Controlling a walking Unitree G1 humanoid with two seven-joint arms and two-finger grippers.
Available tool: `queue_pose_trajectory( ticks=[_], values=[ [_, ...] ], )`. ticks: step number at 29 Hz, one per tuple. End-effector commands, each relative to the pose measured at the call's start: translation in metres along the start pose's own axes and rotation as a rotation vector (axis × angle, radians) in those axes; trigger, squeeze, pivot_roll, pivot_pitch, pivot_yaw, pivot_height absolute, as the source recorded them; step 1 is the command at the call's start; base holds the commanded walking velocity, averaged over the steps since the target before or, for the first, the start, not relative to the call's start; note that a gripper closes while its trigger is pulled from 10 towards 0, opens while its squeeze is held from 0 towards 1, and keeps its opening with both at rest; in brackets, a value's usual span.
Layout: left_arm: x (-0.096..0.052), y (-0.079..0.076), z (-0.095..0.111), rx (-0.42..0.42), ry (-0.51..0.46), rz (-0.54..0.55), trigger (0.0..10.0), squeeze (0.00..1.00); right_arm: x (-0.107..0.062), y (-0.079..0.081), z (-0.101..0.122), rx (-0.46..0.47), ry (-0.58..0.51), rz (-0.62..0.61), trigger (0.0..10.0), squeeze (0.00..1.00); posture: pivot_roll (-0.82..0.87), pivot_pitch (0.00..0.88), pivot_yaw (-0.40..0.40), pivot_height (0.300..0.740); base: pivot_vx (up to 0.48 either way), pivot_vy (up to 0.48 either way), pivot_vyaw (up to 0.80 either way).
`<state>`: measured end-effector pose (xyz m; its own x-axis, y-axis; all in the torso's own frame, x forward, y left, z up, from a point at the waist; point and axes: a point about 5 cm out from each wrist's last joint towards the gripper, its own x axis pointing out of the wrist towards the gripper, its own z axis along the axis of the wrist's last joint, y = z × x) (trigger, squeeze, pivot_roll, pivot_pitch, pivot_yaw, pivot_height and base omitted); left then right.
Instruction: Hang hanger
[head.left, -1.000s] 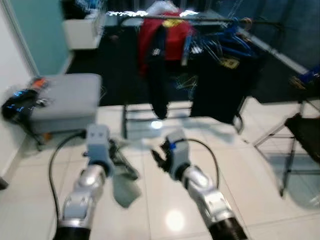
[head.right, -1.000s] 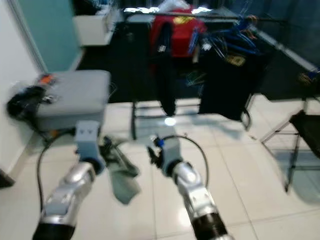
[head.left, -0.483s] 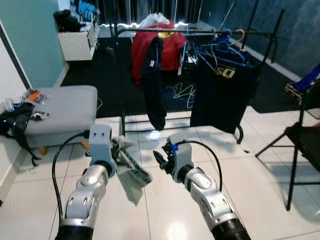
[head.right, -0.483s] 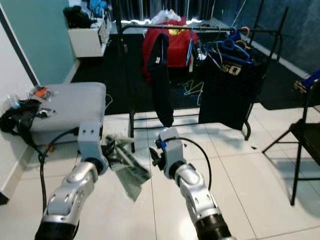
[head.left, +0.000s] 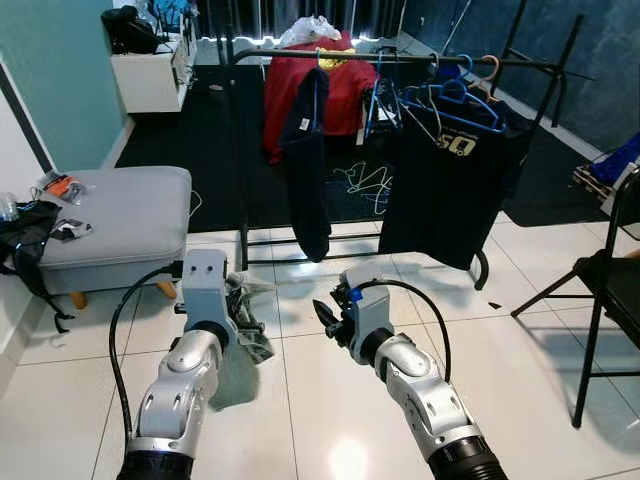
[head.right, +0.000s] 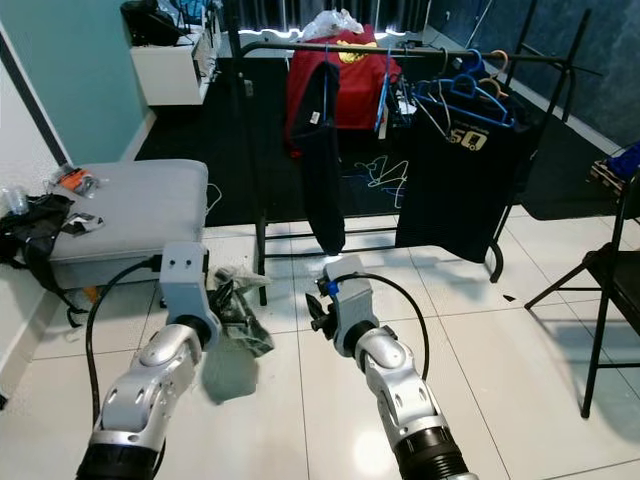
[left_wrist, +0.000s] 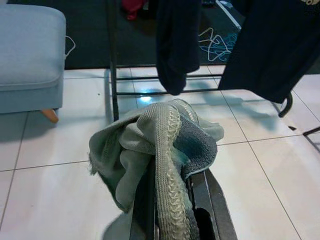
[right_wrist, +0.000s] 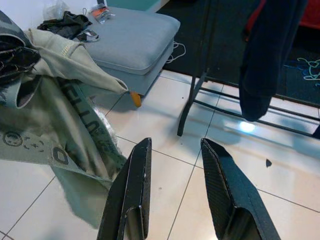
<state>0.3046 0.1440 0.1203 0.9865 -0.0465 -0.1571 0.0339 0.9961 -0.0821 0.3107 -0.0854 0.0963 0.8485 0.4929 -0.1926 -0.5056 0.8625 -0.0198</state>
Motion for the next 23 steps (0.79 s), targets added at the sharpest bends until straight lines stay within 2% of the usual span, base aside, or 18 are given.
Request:
queue_pose_trajectory(
  ticks=[1,5,23],
  values=[
    [0.0005,0.0028,-0.0044,0.014,0.015,0.01,10.0,0.0,0.0021,0.0022,-0.0007,-0.027,0.006,0.019,10.0,0.0,0.04,0.0,-0.026,0.74,0.0,0.0,0.0],
    [0.0014,0.003,-0.0042,0.015,0.015,0.012,10.0,0.0,0.0029,0.0029,0.0012,-0.035,0.001,0.029,10.0,0.0,0.04,0.0,-0.027,0.74,0.0,0.0,0.33],
    [0.0019,0.0024,-0.0027,0.014,0.015,0.001,10.0,0.0,0.0055,0.0021,0.0044,-0.061,-0.004,0.032,10.0,0.0,0.04,0.0,-0.024,0.74,0.0,0.0,0.8]
  ],
)
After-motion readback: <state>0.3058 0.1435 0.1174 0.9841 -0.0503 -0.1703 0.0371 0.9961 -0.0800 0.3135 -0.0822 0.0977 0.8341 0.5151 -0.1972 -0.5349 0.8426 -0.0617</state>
